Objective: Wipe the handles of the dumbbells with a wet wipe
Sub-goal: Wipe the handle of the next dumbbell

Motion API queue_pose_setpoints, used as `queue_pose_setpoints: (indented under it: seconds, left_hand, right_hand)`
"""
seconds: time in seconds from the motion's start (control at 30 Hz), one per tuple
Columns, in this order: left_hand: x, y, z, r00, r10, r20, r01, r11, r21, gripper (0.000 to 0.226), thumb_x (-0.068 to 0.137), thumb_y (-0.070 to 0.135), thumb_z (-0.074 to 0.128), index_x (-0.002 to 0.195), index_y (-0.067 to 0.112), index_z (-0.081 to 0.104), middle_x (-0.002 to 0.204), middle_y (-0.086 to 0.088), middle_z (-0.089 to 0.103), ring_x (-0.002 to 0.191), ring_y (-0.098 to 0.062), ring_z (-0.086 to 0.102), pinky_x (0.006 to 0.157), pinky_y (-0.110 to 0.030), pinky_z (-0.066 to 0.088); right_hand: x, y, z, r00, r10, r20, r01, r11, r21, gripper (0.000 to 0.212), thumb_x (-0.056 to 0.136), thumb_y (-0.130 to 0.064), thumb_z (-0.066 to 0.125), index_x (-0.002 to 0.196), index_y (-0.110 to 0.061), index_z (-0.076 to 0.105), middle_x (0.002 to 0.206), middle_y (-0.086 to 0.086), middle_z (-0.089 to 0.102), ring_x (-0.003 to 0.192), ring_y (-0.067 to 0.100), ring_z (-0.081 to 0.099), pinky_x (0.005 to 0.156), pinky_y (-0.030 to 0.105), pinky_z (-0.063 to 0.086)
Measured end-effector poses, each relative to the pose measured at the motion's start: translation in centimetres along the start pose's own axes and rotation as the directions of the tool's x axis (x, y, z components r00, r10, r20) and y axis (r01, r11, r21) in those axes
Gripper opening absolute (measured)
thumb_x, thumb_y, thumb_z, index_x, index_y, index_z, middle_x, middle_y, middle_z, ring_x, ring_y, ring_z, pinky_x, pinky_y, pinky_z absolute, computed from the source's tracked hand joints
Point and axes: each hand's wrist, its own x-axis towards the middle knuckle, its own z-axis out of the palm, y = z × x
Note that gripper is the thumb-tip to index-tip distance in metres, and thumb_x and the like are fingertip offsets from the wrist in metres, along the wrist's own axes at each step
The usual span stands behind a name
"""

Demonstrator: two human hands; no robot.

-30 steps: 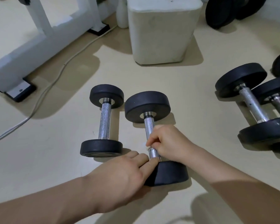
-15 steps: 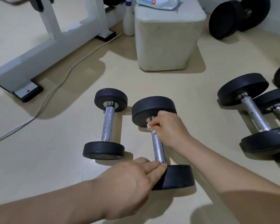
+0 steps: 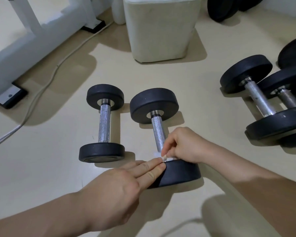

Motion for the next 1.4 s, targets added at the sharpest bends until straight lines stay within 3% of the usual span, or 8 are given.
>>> queue_pose_setpoints:
  seconds: [0.2,0.37,0.5,0.73,0.9,1.1,1.27,1.4]
  left_hand:
    - [0.3,0.0,-0.4,0.995,-0.051,-0.089,0.035,0.984,-0.173,0.071,0.067,0.010,0.064,0.135,0.024,0.048,0.131,0.012,0.056,0.111,-0.009,0.055,0.098,-0.013,0.033]
    - [-0.6,0.3,-1.1,0.992,-0.092,-0.082,0.081,0.989,-0.123,0.056,0.067,0.010,0.059,0.122,0.021,0.058,0.118,0.011,0.057,0.105,-0.013,0.053,0.089,-0.018,0.040]
    - [-1.9,0.9,-0.4,0.982,-0.173,-0.069,0.165,0.980,-0.107,0.052,0.071,0.015,0.041,0.119,0.017,0.060,0.124,0.005,0.054,0.105,-0.016,0.055,0.071,-0.026,0.055]
    - [-3.6,0.1,-1.4,0.964,-0.257,0.073,0.263,0.960,-0.093,0.027,0.076,0.017,0.046,0.100,0.020,0.060,0.112,0.009,0.055,0.093,-0.016,0.058,0.073,-0.030,0.049]
    - [-4.7,-0.6,-1.0,0.947,-0.317,0.057,0.320,0.946,-0.059,0.025,0.087,0.034,0.040,0.101,0.024,0.057,0.111,0.013,0.051,0.094,-0.014,0.056,0.077,-0.030,0.047]
    - [-5.6,-1.1,-0.6,0.910,-0.400,0.108,0.394,0.916,0.072,0.056,0.080,0.058,0.015,0.102,0.027,0.056,0.103,0.011,0.052,0.096,-0.015,0.051,0.078,-0.031,0.048]
    - [-4.0,-1.8,-2.1,0.927,-0.374,-0.040,0.376,0.922,0.091,0.039,0.076,0.055,0.034,0.078,0.025,0.058,0.082,0.011,0.057,0.078,-0.014,0.055,0.060,-0.030,0.049]
    - [-3.4,-2.2,-2.6,0.906,-0.423,0.025,0.422,0.897,-0.131,0.018,0.076,0.046,0.046,0.076,0.028,0.047,0.079,0.011,0.052,0.071,-0.010,0.049,0.062,-0.026,0.045]
  right_hand:
    - [2.8,0.2,0.4,0.897,0.119,-0.426,0.052,0.928,0.369,0.013,0.075,-0.004,0.072,0.071,-0.016,0.074,0.061,-0.007,0.065,0.053,0.000,0.057,0.061,0.015,0.048]
    - [0.3,-0.3,1.2,0.992,0.003,-0.127,0.013,0.992,0.126,0.015,0.075,-0.004,0.072,0.072,-0.019,0.076,0.057,-0.016,0.058,0.053,-0.009,0.053,0.053,0.002,0.035]
    - [4.3,-1.4,1.0,0.835,0.076,-0.544,0.079,0.963,0.256,0.017,0.077,-0.004,0.069,0.075,-0.020,0.075,0.067,-0.017,0.060,0.065,-0.003,0.054,0.060,0.000,0.036]
    - [0.8,-1.9,3.3,0.997,0.065,-0.040,-0.050,0.948,0.313,0.023,0.072,-0.002,0.074,0.064,-0.024,0.073,0.054,-0.015,0.063,0.053,-0.003,0.055,0.058,0.011,0.040]
    - [5.4,-3.1,2.2,0.841,0.219,-0.496,0.049,0.881,0.471,0.016,0.073,-0.006,0.072,0.069,-0.022,0.073,0.066,-0.010,0.067,0.061,0.002,0.059,0.060,0.014,0.043]
    - [2.0,-3.1,3.9,0.994,0.074,-0.080,-0.050,0.962,0.268,0.017,0.066,-0.004,0.079,0.063,-0.018,0.071,0.057,-0.011,0.063,0.052,0.000,0.053,0.057,0.016,0.042]
    - [4.7,-5.1,3.3,0.896,0.139,-0.421,0.058,0.904,0.423,0.018,0.074,-0.007,0.073,0.064,-0.021,0.069,0.060,-0.009,0.061,0.049,-0.002,0.053,0.053,0.015,0.044]
    - [3.0,-6.1,5.6,0.997,0.006,-0.073,0.013,0.969,0.247,0.020,0.073,-0.007,0.073,0.063,-0.025,0.071,0.063,-0.013,0.062,0.063,0.003,0.058,0.063,0.017,0.041]
